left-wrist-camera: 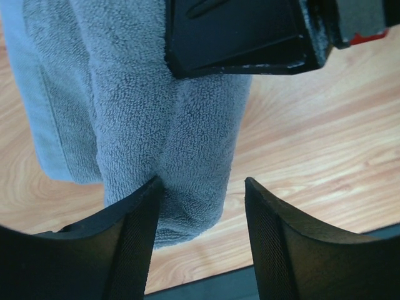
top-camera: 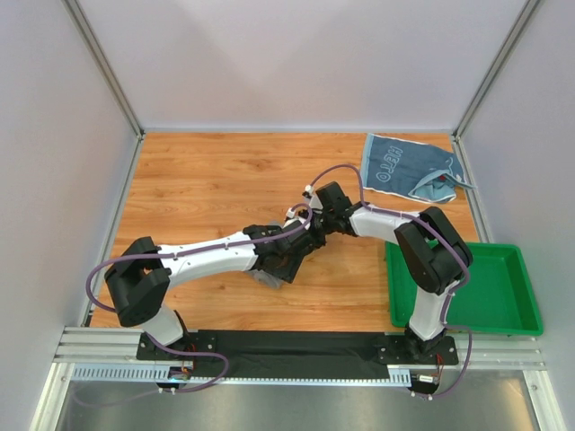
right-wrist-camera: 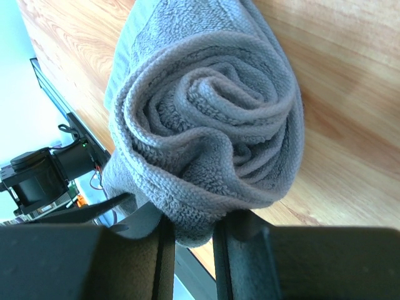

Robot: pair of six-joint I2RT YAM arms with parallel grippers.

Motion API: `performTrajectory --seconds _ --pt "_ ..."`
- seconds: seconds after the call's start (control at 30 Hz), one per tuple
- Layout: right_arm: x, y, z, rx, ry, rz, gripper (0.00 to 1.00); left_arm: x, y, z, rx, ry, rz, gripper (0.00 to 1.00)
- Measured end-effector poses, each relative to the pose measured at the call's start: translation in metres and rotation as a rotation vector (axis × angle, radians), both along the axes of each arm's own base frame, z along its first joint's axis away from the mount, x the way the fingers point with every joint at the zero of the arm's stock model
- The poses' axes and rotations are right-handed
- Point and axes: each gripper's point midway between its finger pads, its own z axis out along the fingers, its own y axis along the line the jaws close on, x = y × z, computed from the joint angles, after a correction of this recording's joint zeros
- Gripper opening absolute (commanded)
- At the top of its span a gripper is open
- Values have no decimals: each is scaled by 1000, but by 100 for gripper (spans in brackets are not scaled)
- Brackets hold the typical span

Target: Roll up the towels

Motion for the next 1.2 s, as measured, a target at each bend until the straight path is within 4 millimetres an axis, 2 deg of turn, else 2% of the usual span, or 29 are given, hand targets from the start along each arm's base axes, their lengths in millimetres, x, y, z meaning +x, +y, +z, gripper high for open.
performTrajectory --seconds 0.27,0.5,0.57,0.6,0.8,1.1,1.2 --pt "6 6 4 -5 1 7 21 12 15 -1 102 -71 50 66" --pt "10 9 6 -24 13 26 37 18 20 -11 155 -98 52 65" --pt "10 8 7 -31 17 33 42 19 23 -16 175 -103 46 61" --pt "10 8 7 -36 19 35 48 21 25 -18 189 -110 44 53" --pt "11 -4 4 -65 37 35 61 23 31 -19 192 -128 35 32" --pt "24 -25 4 -87 44 10 73 27 34 -11 23 -4 60 29" --pt "31 -37 4 -95 50 -12 73 28 35 -9 -37 59 68 29"
